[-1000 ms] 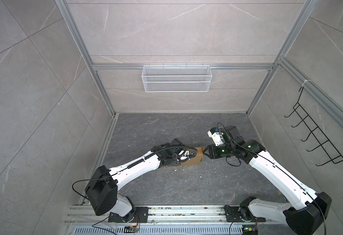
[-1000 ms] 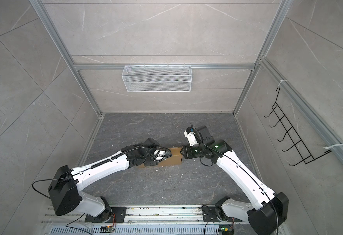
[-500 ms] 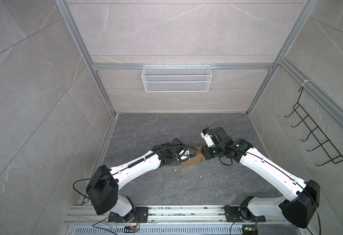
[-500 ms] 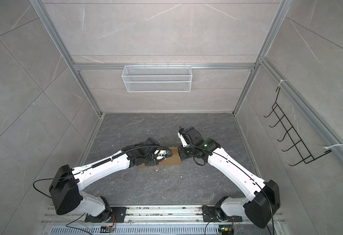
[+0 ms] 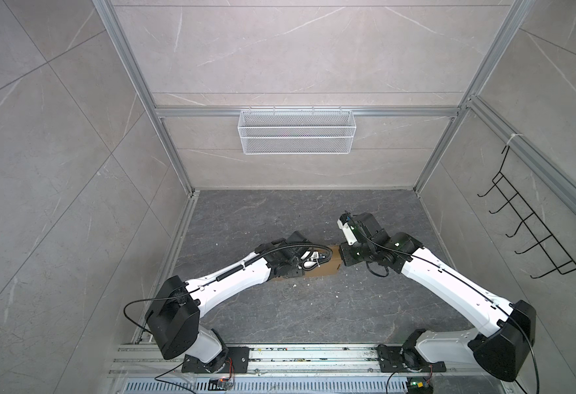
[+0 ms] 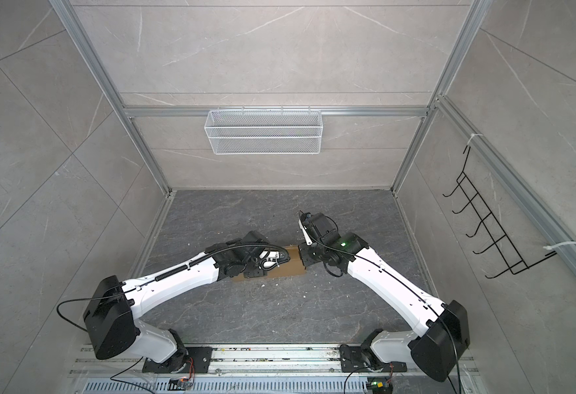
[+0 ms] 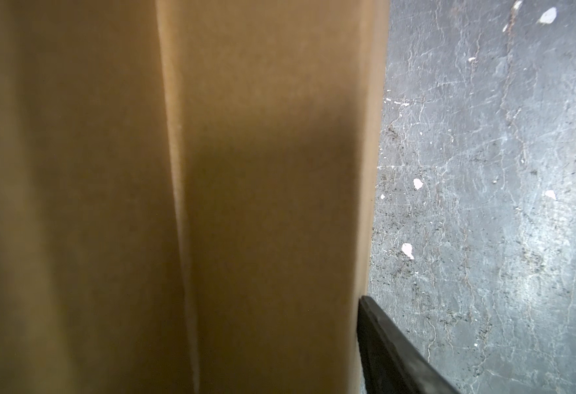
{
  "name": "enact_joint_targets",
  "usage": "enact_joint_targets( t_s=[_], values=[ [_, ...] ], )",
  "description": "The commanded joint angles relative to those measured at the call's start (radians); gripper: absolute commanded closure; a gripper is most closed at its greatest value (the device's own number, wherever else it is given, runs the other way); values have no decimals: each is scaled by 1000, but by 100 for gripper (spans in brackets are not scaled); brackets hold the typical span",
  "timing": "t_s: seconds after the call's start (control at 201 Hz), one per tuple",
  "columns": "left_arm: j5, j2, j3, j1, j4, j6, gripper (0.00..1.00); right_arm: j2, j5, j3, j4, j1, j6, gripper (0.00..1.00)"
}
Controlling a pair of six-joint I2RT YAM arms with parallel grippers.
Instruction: Fold the paper box
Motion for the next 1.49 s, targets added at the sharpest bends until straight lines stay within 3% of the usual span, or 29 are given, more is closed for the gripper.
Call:
enact_joint_targets(
  t_s=[0.0, 0.204, 0.388, 0.722, 0.876, 1.184, 1.488],
  values=[
    [42, 34, -21, -3, -78, 1, 35, -19, 71, 29, -45, -5, -9, 75],
    [40, 32, -19, -3, -79, 2, 35, -36, 62, 49, -94, -5, -38, 68],
    [40, 35, -17, -3, -81, -4, 35, 4, 33, 41, -70, -4, -41, 68],
    [42, 35, -19, -3, -85, -4, 35, 37, 54, 28, 11, -5, -35, 80],
    [40, 34, -20, -1, -76, -2, 34, 25, 62, -40, 73, -5, -27, 89],
    [43, 48, -6, 2, -73, 1, 33, -38, 61, -163, 186, -1, -9, 100],
    [30, 50, 16, 10, -69, -6, 28, -79, 66, -257, 249, 10, 13, 100]
  ],
)
